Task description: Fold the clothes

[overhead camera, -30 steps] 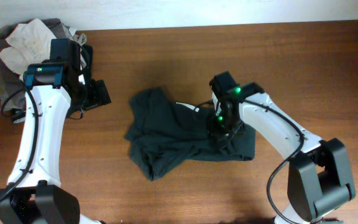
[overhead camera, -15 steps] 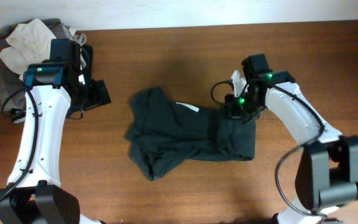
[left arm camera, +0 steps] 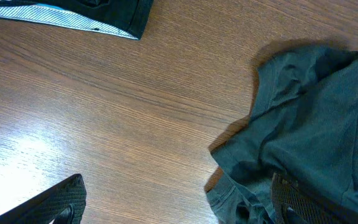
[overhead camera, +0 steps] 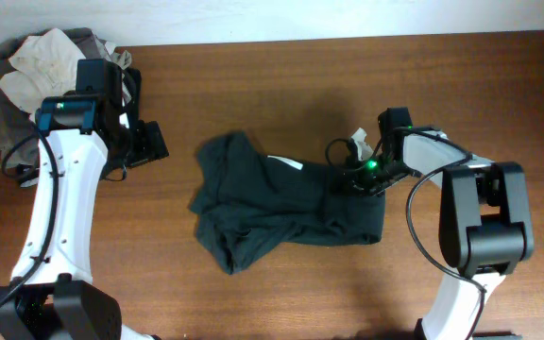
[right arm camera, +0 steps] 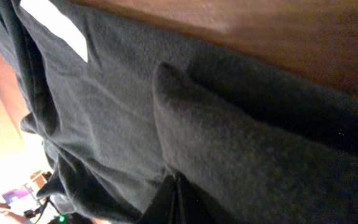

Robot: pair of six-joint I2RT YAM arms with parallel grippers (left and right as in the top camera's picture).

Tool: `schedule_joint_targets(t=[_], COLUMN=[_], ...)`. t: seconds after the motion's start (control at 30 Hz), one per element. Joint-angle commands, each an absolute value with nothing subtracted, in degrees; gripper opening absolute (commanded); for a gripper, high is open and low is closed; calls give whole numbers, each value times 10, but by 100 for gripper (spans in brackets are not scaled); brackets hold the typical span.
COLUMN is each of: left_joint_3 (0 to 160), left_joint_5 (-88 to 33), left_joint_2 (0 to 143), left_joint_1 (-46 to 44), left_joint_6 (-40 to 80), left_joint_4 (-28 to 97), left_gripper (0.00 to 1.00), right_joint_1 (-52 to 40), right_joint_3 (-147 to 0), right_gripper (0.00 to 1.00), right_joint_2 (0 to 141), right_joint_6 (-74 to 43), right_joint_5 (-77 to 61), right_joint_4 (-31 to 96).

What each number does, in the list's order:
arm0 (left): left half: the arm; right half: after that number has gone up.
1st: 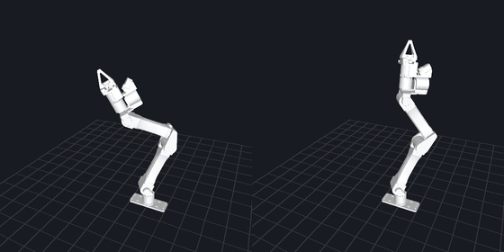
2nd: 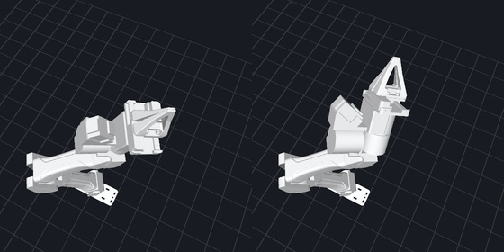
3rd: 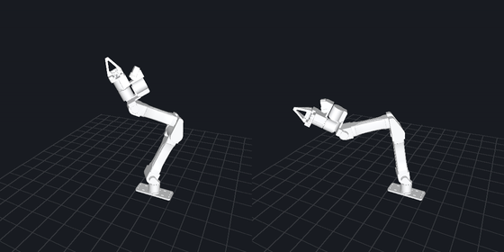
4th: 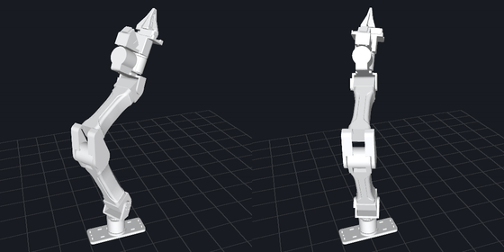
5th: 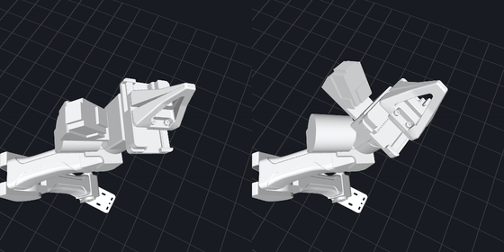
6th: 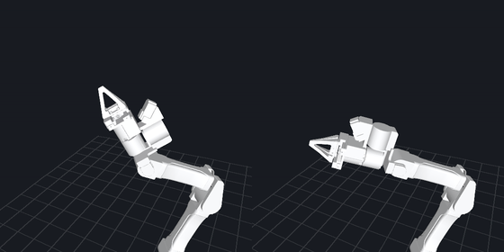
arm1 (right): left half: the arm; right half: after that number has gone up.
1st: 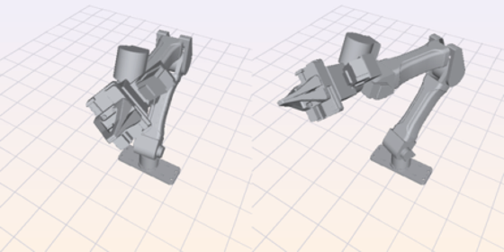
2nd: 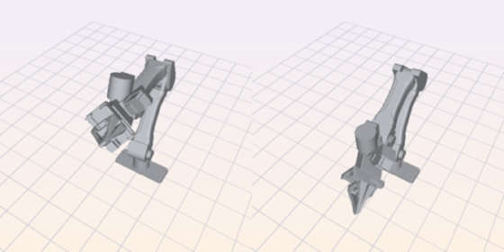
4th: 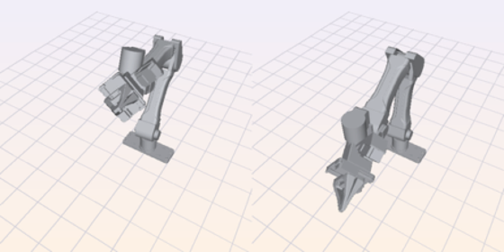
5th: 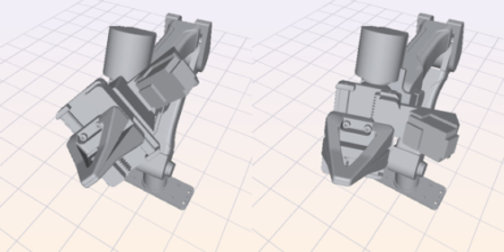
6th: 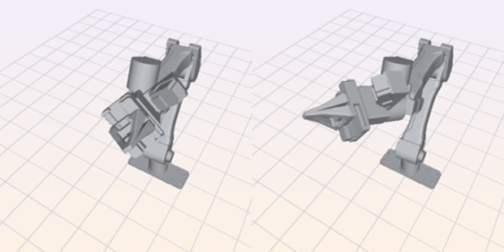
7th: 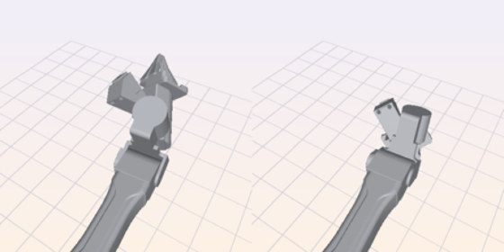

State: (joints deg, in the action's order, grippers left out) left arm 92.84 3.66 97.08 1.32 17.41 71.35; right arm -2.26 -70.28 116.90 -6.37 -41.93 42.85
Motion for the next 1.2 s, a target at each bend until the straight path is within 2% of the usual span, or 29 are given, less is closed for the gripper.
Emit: schedule_joint_targets(t=[0.0, 0.13, 0.23, 0.5, 0.7, 0.83, 0.87, 1.1, 1.13, 1.17], left_joint_3=[926, 926, 926, 926, 926, 926, 926, 926, 926, 926], left_joint_5=[39, 39, 39, 22, 22, 22, 21, -26, -36, -47], left_joint_2=[975, 975, 975, 975, 975, 975, 975, 975, 975, 977], left_joint_1=[15, 15, 15, 15, 15, 15, 15, 15, 15, 15], left_joint_6=[171, 171, 171, 171, 171, 171, 171, 170, 159, 143], left_joint_4=[715, 714, 715, 717, 717, 717, 717, 710, 704, 698], left_gripper=[94, 94, 94, 94, 94, 95, 99, 99, 99, 99], right_joint_1=[-11, -20, -26, -25, -25, -25, -25, -26, -26, -26], right_joint_3=[-710, -709, -699, -569, -546, -572, -589, -744, -779, -799], right_gripper=[4, 4, 4, 8, 4, 4, 4, 4, 9, 18], right_joint_2=[1089, 1024, 1028, 1067, 1091, 1087, 1081, 1008, 995, 986], right_joint_6=[-42, 21, 58, 55, 50, 25, 25, 32, 32, 32], right_joint_5=[-418, -416, -418, -418, -401, -366, -366, -303, -279, -269], right_joint_4=[464, 548, 601, 490, 481, 501, 521, 674, 706, 723])
